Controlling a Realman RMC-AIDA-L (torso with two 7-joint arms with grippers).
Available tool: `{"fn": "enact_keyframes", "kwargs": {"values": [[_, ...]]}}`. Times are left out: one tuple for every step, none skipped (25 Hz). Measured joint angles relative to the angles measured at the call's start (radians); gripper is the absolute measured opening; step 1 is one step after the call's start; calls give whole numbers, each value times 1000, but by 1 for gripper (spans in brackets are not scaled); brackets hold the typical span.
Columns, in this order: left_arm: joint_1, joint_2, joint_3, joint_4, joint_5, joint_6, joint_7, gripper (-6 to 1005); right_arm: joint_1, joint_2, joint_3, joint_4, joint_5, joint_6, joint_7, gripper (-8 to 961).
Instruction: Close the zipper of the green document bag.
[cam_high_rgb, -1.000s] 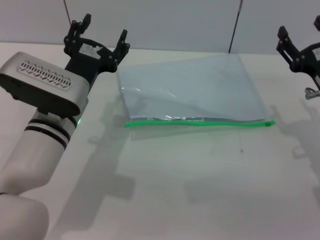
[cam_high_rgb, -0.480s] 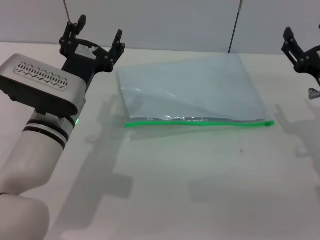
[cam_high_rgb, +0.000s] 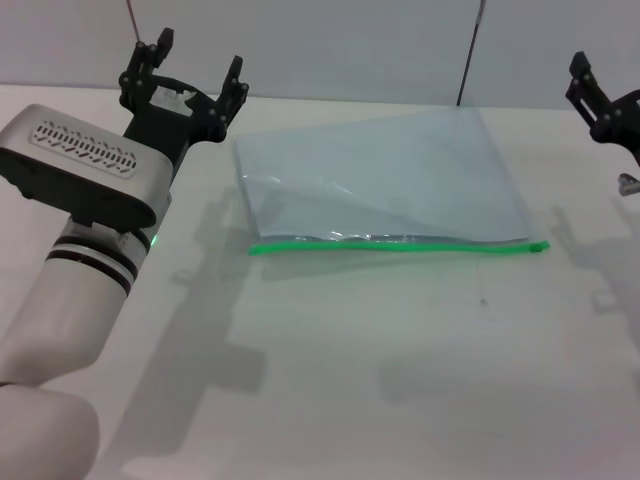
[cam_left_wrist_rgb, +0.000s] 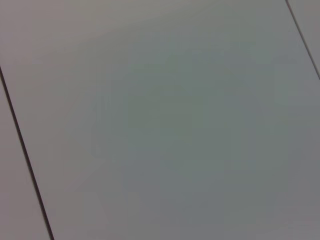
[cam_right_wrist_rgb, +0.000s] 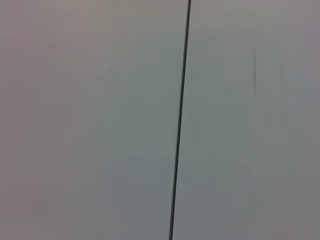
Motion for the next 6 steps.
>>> {"fn": "enact_keyframes", "kwargs": {"values": [[-1, 1, 0, 0, 0, 0, 0, 809, 0, -1, -2, -1, 2, 0, 0, 825], [-1, 1, 1, 0, 0, 0, 0, 804, 0, -1, -4, -2, 3, 0, 0, 825], [-1, 1, 1, 0, 0, 0, 0, 798, 0, -2, -4, -3, 3, 0, 0, 825], [-1, 1, 2, -1, 0, 0, 1, 792, 1, -2, -5, -4, 3, 0, 1, 825], [-3, 1, 2, -2, 0, 0, 2, 792, 2, -3, -5, -5, 3, 0, 1, 825], [-4, 1, 2, -3, 0, 0, 2, 792, 5, -3, -6, -4, 3, 0, 1, 825]]}}
